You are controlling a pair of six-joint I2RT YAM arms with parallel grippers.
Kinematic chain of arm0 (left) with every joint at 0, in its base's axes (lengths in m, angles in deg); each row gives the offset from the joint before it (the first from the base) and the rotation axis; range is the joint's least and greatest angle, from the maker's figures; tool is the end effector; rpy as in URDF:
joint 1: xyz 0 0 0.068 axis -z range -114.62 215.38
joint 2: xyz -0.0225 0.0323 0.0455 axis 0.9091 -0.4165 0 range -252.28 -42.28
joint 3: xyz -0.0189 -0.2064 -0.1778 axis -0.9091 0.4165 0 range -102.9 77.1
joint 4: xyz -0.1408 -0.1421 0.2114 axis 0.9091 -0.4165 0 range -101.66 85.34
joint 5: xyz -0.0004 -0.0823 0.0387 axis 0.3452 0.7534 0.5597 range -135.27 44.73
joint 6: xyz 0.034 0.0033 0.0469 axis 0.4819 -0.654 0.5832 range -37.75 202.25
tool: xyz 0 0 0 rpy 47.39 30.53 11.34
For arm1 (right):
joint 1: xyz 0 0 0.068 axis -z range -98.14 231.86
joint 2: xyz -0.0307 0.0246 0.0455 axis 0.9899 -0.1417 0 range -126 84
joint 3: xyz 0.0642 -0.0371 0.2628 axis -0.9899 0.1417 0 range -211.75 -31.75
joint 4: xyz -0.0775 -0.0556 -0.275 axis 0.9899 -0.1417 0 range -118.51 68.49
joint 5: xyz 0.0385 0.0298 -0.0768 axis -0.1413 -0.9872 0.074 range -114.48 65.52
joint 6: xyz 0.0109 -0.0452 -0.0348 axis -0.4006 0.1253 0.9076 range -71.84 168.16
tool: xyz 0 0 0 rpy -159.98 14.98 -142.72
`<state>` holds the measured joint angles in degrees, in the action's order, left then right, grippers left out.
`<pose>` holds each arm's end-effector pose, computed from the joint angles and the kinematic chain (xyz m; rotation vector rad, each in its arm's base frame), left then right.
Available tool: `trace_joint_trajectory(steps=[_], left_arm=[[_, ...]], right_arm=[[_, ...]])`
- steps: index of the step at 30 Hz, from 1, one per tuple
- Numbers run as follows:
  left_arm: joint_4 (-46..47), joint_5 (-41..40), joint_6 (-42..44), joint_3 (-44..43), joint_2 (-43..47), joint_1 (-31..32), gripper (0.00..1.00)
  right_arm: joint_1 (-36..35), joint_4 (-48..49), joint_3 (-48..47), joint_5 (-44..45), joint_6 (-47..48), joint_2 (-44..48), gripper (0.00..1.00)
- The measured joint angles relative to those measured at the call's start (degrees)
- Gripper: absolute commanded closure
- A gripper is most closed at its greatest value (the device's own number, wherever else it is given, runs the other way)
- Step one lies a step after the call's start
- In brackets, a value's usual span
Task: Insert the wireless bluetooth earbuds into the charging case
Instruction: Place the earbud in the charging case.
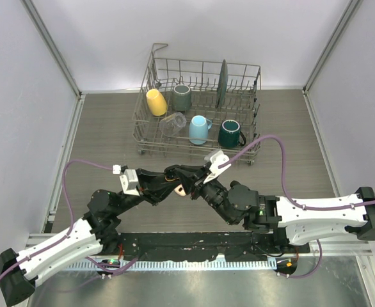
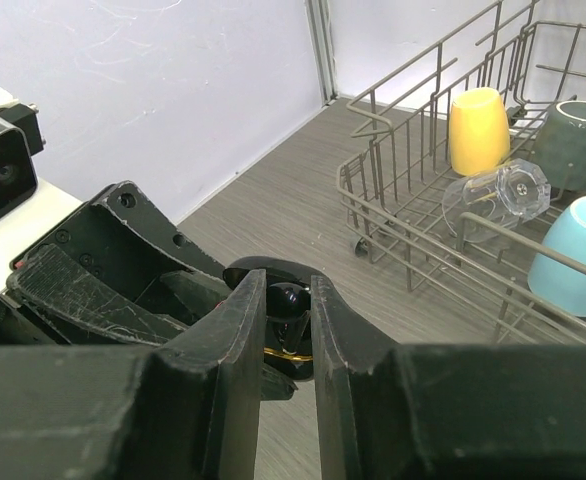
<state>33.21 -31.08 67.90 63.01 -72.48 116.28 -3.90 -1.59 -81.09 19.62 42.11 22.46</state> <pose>0.1056 -0.1460 0.2697 0.6161 1.1261 -1.1367 0.0495 0.2770 0.3600 -0.3927 1.4673 0.7444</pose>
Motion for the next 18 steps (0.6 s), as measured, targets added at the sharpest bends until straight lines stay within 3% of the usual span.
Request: trace_joint_trajectory(steps=[18], left_arm=[[0.02,1.05,-0.61,0.0,-0.07,0.0,1.0]], right_arm=[[0.0,5.35,2.34,1.95,2.12,-1.18,0.99]])
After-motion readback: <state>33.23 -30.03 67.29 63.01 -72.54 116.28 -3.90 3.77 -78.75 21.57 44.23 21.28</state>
